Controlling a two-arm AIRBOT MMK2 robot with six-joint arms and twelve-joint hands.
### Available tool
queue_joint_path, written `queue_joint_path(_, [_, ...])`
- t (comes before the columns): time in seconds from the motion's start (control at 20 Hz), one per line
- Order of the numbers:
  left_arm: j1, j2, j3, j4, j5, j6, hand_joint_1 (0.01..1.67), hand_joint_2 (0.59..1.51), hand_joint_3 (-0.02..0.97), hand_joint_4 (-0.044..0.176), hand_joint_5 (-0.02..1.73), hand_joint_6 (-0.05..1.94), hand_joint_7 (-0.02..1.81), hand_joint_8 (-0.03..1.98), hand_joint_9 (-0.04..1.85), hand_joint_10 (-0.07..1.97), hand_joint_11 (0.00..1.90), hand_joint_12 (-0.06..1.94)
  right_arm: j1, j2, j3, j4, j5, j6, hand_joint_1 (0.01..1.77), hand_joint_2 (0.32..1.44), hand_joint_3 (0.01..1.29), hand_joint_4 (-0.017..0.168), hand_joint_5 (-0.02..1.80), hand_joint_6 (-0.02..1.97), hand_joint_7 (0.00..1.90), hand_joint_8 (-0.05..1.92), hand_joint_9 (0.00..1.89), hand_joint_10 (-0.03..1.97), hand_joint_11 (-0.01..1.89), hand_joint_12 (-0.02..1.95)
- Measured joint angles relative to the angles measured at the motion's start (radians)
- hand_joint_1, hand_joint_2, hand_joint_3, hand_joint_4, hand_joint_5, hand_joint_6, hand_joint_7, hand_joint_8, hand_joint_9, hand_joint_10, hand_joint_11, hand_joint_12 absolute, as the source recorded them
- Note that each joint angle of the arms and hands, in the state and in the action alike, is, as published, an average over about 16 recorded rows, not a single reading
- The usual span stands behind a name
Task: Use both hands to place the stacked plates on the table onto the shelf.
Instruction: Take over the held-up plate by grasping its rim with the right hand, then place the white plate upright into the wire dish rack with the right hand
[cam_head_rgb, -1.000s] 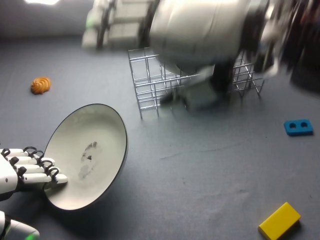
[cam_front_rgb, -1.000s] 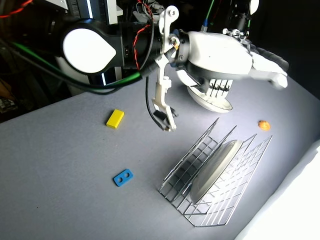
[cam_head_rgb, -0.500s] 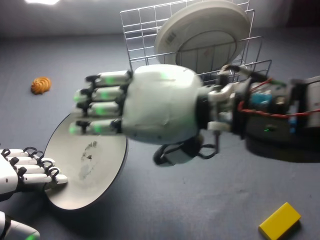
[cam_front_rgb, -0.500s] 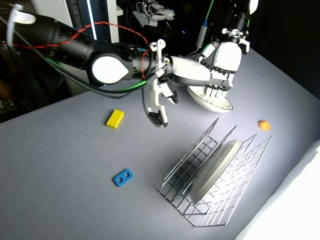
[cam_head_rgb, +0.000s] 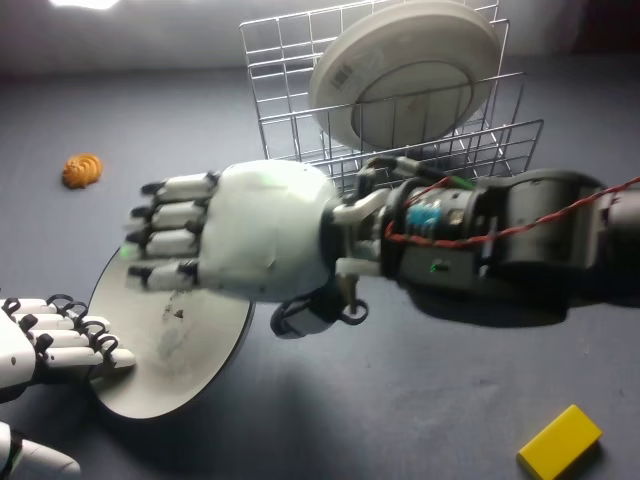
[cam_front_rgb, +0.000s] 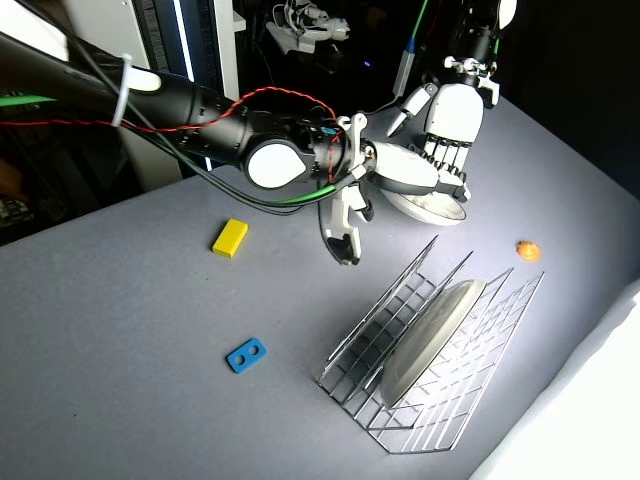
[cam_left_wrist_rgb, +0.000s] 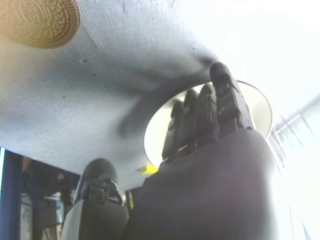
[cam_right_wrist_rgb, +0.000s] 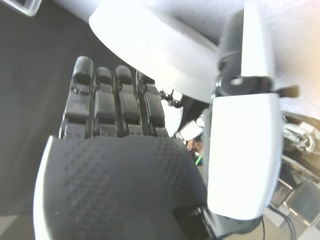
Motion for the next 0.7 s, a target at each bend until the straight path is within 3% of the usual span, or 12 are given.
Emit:
queue_joint_path(0.5, [-0.001, 0.001, 0.012, -0.017, -0.011, -0.002, 0.02, 1.216, 0.009, -0.009, 0.12, -0.03, 0.11, -0.02, 0.08, -0.04, 0.02, 0.26, -0.01, -0.104, 0.087, 0.0, 0.03, -0.02, 1.15, 0.95, 0.01, -0.006, 0.73, 0.37, 0.78, 0.43, 0.81, 0.44, 0.5, 1.35])
queue_joint_path(0.7, [-0.032, 0.003, 0.026, -0.015, -0.013, -0.003, 0.02, 1.216, 0.009, -0.007, 0.13, -0.01, 0.13, -0.01, 0.09, -0.03, 0.02, 0.24, -0.012, -0.121, 0.099, 0.003, 0.047, -0.024, 1.17, 0.96, 0.01, -0.01, 0.82, 0.5, 0.93, 0.63, 1.0, 0.6, 0.68, 1.43])
